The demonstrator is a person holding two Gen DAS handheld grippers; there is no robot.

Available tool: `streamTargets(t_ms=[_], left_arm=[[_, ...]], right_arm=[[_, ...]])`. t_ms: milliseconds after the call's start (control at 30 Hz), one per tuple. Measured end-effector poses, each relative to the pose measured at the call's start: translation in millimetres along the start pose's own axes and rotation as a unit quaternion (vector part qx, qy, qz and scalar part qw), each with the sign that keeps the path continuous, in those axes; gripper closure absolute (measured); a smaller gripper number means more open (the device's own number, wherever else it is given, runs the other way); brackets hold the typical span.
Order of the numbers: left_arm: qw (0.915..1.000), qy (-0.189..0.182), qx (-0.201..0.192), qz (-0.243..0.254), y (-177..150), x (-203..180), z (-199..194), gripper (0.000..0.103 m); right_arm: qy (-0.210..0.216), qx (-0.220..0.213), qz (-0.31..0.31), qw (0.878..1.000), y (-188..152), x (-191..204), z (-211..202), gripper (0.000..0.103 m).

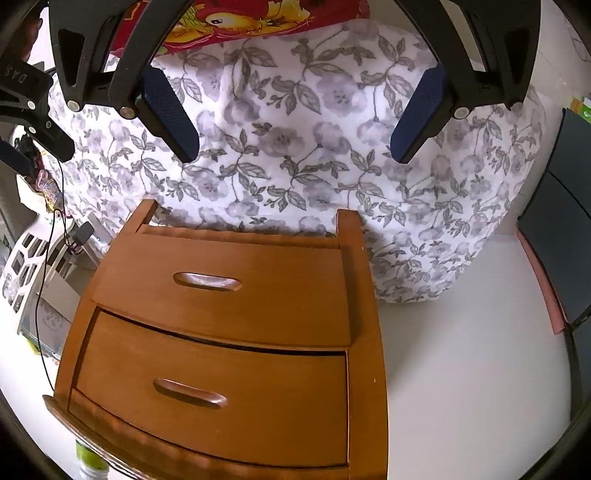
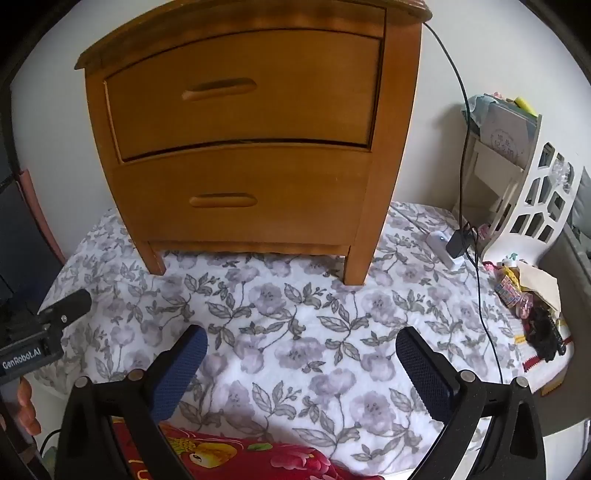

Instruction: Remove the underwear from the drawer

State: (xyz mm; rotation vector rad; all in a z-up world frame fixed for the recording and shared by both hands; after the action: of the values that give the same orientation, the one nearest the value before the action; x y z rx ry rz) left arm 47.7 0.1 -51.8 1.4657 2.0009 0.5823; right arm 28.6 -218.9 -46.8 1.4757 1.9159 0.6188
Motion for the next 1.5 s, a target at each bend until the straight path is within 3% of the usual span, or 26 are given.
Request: streamTargets(t_ms=[233, 733, 1500], left_arm=[[0.9996, -0.018, 0.02, 0.0, 5, -1, -3, 0.0], [0.9994, -0.034, -0.002, 0.01, -4, -13, -7, 0.0], [0.9992, -0.03, -0.028, 0.002, -5, -10, -9, 0.0]], right_arm=[[-0.002, -0.001, -0.003, 1.0, 1, 3, -2, 0.0], [0.002, -0.008, 0.005, 1.0, 0, 5, -1, 0.0], [-0.004, 0.001, 0.008, 1.0, -3, 3, 2, 0.0]])
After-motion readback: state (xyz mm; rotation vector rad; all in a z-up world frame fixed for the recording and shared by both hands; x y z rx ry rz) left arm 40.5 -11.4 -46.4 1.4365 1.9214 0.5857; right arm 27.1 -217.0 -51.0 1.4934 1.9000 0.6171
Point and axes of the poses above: each gripper's, at about its wrist camera, not at the fingertips, and z roughly the way its jaws point, x to its left, y to its top, the point moved 7 cm from there along z, roughly the way its jaws point, and after that the axes turned 13 degrees about -z, right-handed, at the moved point
